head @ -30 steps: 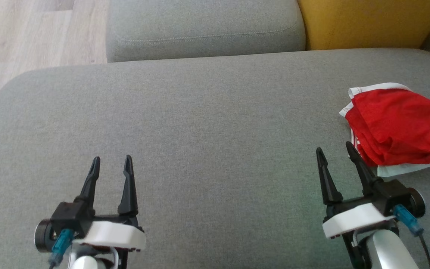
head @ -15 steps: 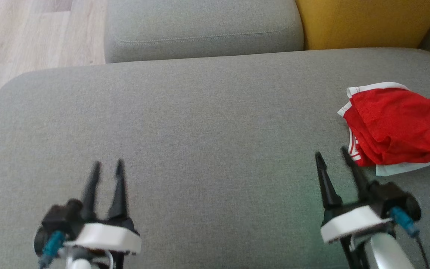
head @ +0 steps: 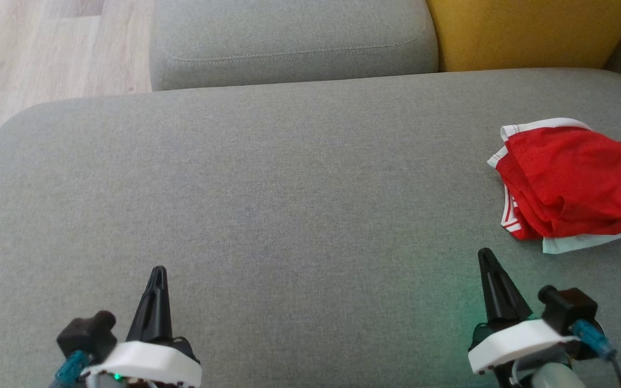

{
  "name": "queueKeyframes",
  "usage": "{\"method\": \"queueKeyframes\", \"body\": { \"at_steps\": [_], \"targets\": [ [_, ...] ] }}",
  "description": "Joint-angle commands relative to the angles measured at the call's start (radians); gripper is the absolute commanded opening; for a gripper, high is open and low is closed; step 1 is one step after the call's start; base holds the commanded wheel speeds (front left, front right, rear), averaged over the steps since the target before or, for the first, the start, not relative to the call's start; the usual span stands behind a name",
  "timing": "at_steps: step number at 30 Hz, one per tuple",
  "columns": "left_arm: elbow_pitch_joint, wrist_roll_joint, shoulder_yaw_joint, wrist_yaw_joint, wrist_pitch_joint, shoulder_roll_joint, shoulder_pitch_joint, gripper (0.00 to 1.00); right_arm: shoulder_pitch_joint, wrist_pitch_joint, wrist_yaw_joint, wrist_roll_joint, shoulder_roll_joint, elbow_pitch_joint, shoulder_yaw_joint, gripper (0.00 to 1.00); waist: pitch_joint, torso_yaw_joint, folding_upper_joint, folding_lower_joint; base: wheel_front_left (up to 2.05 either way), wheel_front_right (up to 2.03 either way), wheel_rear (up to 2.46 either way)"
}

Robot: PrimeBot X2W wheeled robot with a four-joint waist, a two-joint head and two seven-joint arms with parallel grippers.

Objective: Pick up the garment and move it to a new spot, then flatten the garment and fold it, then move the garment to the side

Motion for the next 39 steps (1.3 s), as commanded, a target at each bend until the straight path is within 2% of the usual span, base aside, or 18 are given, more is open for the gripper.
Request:
{"method": "queueKeyframes", "body": {
  "at_steps": [1, 39],
  "targets": [
    [-0.029, -0.029, 0.012, -0.007, 0.005, 0.008, -0.051, 0.0, -0.049, 0.008, 0.0, 0.036, -0.008, -0.038, -0.008, 0.0, 0.0, 0.0, -0.0001, 0.0, 0.0, 0.0, 0.0],
    [0.021, -0.467, 0.071, -0.064, 0.097, 0.026, -0.11, 0.0, -0.067, 0.103, 0.001, 0.519, -0.02, -0.062, -0.061, 0.0, 0.004, 0.0, -0.0001, 0.0, 0.0, 0.0, 0.0]
  ]
}}
